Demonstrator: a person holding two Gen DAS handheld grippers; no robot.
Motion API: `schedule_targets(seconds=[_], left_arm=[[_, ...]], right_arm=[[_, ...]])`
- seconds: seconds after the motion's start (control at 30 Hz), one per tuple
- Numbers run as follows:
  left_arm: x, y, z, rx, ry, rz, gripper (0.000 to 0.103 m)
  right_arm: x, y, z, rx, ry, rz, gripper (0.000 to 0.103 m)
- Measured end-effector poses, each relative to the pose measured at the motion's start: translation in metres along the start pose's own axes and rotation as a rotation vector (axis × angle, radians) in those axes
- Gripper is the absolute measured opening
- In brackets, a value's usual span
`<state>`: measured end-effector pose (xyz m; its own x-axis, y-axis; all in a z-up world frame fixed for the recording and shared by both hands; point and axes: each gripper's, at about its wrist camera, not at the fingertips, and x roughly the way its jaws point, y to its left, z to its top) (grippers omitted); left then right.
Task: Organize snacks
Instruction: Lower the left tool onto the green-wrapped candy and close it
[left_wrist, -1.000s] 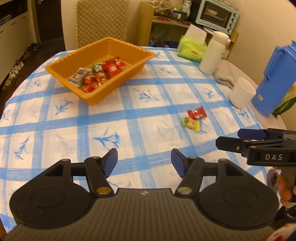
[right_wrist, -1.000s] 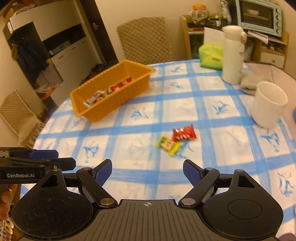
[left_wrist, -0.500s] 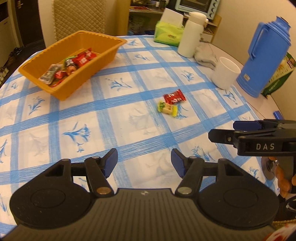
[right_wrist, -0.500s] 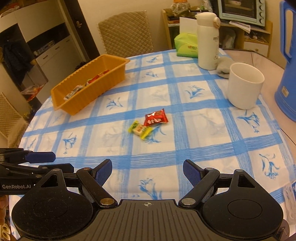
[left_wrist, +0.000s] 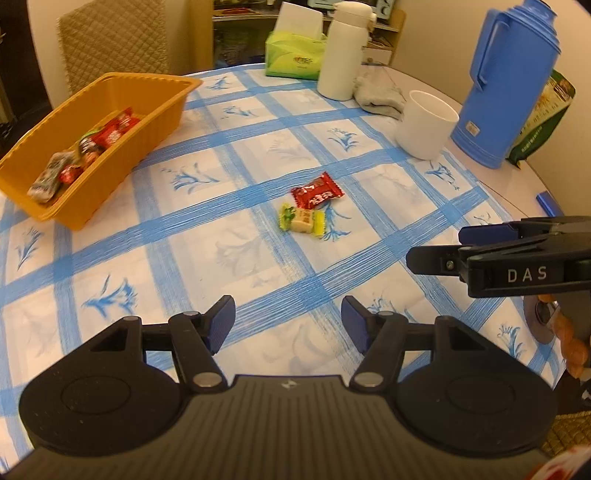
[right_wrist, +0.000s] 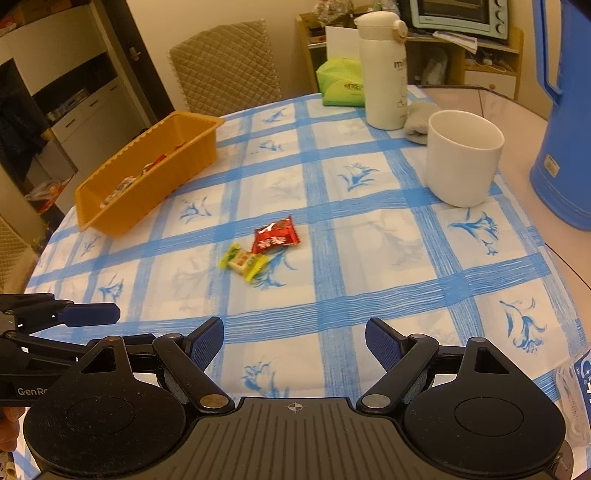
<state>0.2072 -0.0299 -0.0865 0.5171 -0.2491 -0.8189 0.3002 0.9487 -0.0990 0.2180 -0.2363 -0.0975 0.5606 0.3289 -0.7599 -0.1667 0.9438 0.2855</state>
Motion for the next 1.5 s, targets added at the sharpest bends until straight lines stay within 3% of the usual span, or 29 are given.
schedule_targets(seconds=[1.03,1.5], left_arm=[[0.082,-0.002,0.038,0.219,0.012,-0.008,0.06],[0.106,0.0,0.059,0.247,0.009,-0.017,0.06]], right_arm=[[0.028,-0.031,0.017,0.111,-0.019,-0.078,0.084],[0.042,-0.042,0.025,0.148,-0.022,-0.093,0.084]])
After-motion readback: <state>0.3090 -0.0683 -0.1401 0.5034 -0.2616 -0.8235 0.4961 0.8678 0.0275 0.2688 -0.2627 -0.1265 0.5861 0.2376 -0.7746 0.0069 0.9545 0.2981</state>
